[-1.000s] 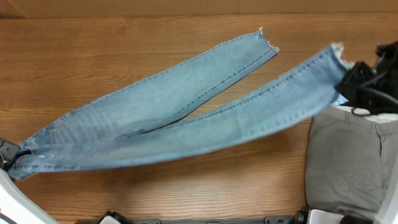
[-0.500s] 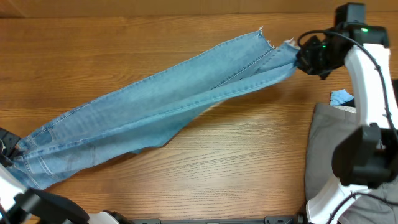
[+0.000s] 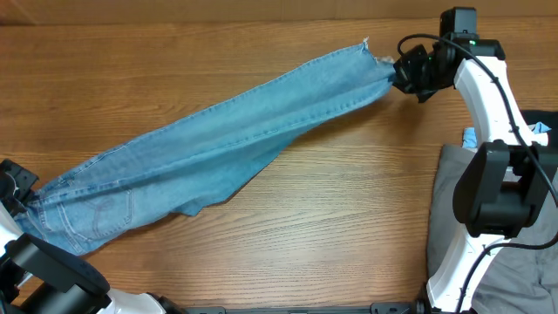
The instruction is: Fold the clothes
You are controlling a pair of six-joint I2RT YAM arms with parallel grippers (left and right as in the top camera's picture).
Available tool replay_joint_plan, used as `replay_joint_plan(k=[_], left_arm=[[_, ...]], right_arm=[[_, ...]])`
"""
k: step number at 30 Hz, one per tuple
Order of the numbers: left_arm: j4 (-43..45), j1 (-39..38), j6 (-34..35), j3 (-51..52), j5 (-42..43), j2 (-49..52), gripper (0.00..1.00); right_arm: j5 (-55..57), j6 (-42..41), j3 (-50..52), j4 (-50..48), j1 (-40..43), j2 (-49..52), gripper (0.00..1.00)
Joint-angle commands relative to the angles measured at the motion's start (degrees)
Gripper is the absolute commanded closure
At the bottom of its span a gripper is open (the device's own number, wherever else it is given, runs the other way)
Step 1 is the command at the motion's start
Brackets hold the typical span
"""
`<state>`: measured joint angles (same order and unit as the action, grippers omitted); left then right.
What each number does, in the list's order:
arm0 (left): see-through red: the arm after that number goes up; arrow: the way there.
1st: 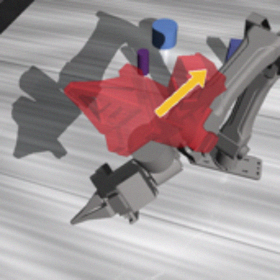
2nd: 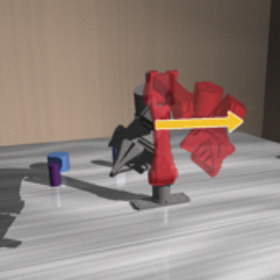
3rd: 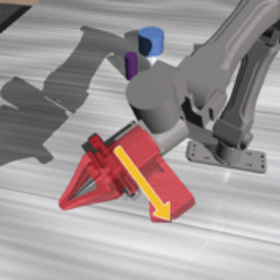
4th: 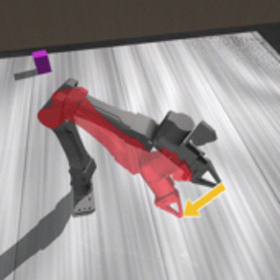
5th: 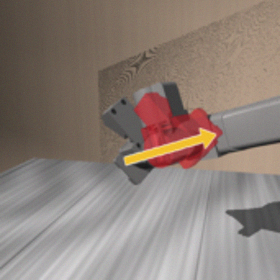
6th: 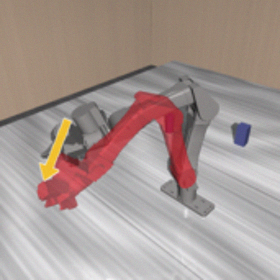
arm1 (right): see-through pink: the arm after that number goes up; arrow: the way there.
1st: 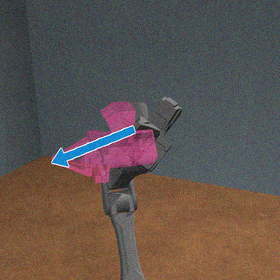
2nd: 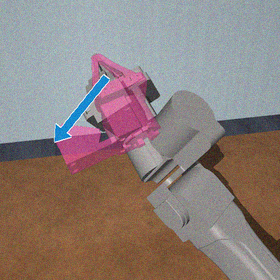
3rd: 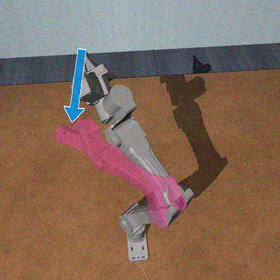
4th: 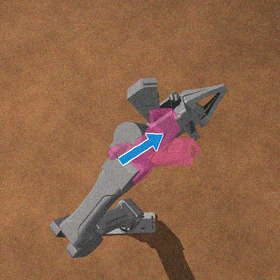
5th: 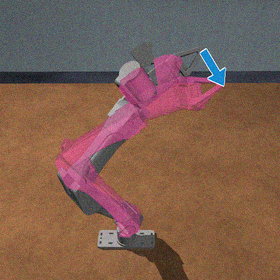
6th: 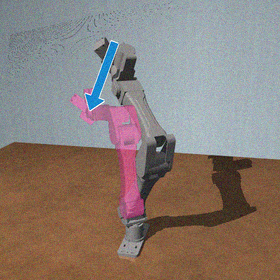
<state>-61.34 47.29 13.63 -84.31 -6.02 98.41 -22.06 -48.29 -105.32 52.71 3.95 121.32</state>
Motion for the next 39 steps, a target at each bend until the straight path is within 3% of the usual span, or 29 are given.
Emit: replay_joint_plan(k=[1,4,7,16,19,24,31,33,35,37,39], left_arm=[[1.4,-1.3,0.8,-1.2,0.3,0.1,0.93],[1.7,-2.4,0.8,-1.2,0.3,0.1,0.92],[1.5,-3.7,0.7,-1.2,0.0,0.1,0.92],[1.4,-5.0,0.3,-1.2,-0.6,0.1,0.91],[0.7,-5.0,0.3,-1.2,-0.5,0.1,0.91],[0.3,-5.0,0.3,-1.2,-0.6,0.1,0.91],[0.3,-5.0,0.3,-1.2,-0.6,0.1,0.88],[0.0,-5.0,0.3,-1.2,-2.1,0.1,0.87],[-0.5,-4.9,0.3,-1.2,-3.7,0.1,0.87],[-1.4,-4.9,0.3,-1.2,-6.1,0.1,0.86],[-1.4,-4.9,0.3,-1.2,-6.6,0.1,0.81]], right_arm=[[1.4,-7.8,-1.2,-3.7,-1.4,0.4,0.96],[3.0,-13.3,-1.2,-4.6,-2.2,1.7,0.96],[3.5,-13.4,-1.2,-2.2,-1.8,1.9,0.96],[4.4,-2.3,-3.2,6.1,-1.5,1.8,0.96],[5.5,-8.5,-3.2,8.1,-3.2,1.8,0.96],[7.3,-23.0,-3.1,3.4,-4.2,2.3,0.96],[7.0,-35.6,-3.1,-9.1,-6.2,7.6,0.96],[6.5,-36.9,-3.1,-19.6,-7.3,10.8,0.96],[6.2,-36.8,-3.1,-26.8,-7.7,12.4,0.89],[5.2,-35.6,-3.1,-33.1,-7.7,13.3,0.68],[5.3,-30.9,-3.1,-35.3,-7.6,13.3,0.56]])
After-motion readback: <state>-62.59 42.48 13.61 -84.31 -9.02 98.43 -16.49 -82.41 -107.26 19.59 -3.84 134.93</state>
